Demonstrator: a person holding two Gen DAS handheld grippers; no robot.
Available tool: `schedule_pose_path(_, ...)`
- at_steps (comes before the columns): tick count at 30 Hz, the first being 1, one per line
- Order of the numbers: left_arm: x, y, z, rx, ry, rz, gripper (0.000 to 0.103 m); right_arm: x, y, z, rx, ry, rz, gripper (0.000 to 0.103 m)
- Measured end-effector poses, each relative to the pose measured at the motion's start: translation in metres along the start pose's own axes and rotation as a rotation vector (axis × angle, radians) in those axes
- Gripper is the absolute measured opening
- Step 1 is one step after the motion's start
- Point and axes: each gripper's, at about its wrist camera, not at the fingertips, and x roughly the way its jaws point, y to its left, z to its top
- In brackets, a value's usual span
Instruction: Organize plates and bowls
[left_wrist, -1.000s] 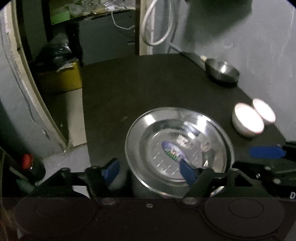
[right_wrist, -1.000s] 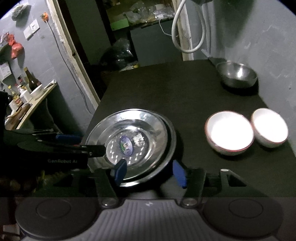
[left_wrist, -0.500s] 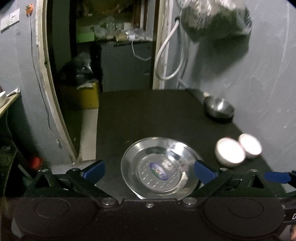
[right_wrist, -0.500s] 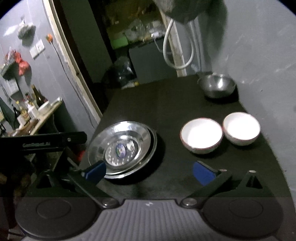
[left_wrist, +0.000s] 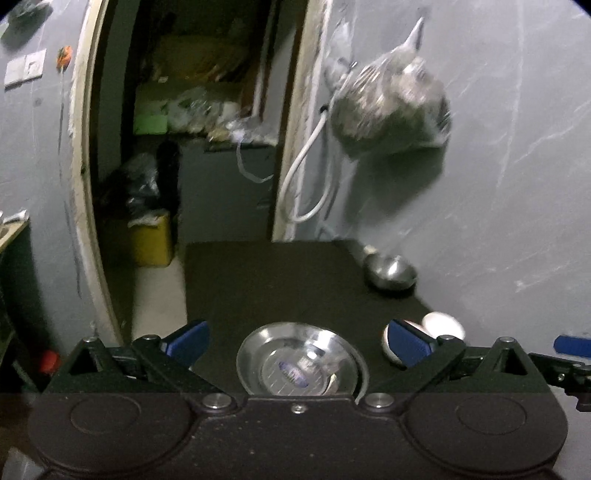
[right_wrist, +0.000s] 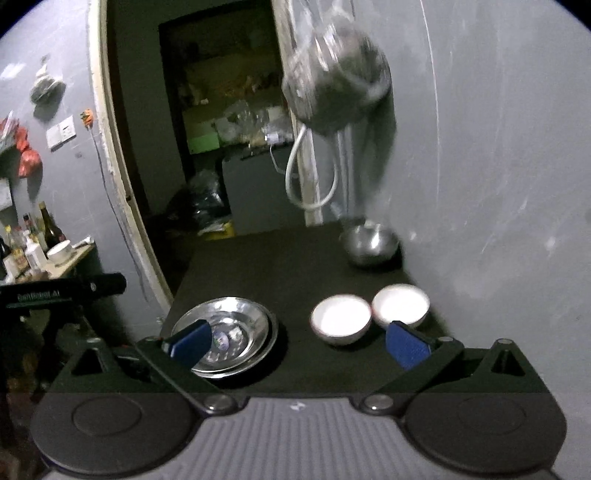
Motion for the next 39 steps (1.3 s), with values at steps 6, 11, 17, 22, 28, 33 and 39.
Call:
schedule_pose_path(6,-0.028,-0.005,0.023,0.041,-0.077,-0.072,0.102,-0.050,0.016,0.030,-0.058,-0.074,-0.102,0.103)
schedule_pose_path(11,-0.045,-0.015,0.049,0.076,-0.140,-0.097,0.102,-0.086,0.015,0.080,0.047,-0.097,-0.051,0.103)
schedule_pose_path(17,-0.036,-0.021,0.084,0.058,-0.162,-0.074,0.102,-0.097,0.018,0.136,-0.062,-0.123,-0.094,0.103)
schedule_pose_path(22,-0.010,-0.020,0.111,0.044,-0.152,-0.039,0.102,-0.070,0.009,0.155,-0.100,-0.103,-0.089,0.103)
schedule_pose_path(28,0.046,-0.034,0.160,0.060,-0.157,0.018,0.102,-0.009,-0.013,0.191,-0.158,-0.071,-0.047,0.103)
schedule_pose_path(33,0.130,-0.051,0.187,0.041,-0.119,0.048,0.102,0.065,-0.043,0.204,-0.118,-0.045,-0.045,0.103)
schedule_pose_path(39,0.236,-0.065,0.180,0.044,0.032,0.036,0.102,0.171,-0.073,0.155,0.083,0.048,-0.035,0.103)
